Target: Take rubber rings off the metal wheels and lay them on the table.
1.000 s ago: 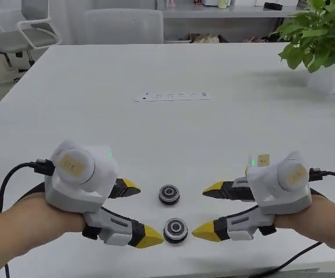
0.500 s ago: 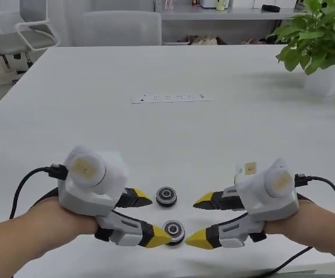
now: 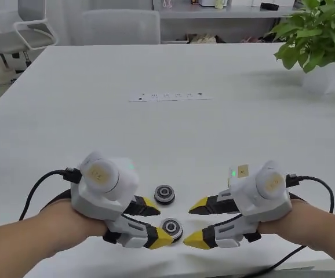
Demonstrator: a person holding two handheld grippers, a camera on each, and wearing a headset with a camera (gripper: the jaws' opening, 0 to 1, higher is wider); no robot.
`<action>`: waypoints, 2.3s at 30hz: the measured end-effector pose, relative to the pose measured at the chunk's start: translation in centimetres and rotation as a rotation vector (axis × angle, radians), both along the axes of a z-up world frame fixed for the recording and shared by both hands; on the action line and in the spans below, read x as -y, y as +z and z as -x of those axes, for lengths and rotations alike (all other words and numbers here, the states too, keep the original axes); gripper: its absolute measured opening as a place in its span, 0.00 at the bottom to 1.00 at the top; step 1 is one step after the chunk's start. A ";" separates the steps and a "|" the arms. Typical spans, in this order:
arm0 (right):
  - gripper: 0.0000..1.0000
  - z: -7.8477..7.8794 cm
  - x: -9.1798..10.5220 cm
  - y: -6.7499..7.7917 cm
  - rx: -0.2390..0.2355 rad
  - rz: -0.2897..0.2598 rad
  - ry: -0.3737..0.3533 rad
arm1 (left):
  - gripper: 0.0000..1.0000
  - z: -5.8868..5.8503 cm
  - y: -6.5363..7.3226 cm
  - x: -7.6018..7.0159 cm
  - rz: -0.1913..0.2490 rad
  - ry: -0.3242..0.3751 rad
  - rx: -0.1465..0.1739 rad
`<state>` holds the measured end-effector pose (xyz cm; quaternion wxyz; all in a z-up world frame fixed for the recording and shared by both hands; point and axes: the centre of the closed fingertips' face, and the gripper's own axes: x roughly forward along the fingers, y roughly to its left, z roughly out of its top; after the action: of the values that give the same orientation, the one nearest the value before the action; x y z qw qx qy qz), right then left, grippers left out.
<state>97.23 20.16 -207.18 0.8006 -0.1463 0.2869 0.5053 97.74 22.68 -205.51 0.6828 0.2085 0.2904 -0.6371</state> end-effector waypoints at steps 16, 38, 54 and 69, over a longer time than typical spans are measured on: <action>0.36 0.5 0.2 -0.6 -0.005 0.021 0.014 | 0.19 0.1 -1.3 0.8 -0.025 -0.031 0.025; 0.35 0.0 -0.2 -0.5 -0.005 0.009 0.019 | 0.11 -0.2 -1.3 1.0 0.009 -0.046 0.095; 0.32 -0.4 -1.4 -0.8 -0.042 -0.021 0.038 | 0.08 -0.5 -1.4 0.9 0.009 -0.021 0.116; 0.23 -0.2 -1.8 -1.3 -0.089 -0.069 -0.006 | 0.08 -0.6 -1.3 1.0 0.018 -0.010 0.114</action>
<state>97.38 21.96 -208.50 0.7931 -0.0952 0.3049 0.5186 98.38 21.67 -206.82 0.6968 0.2400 0.2441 -0.6303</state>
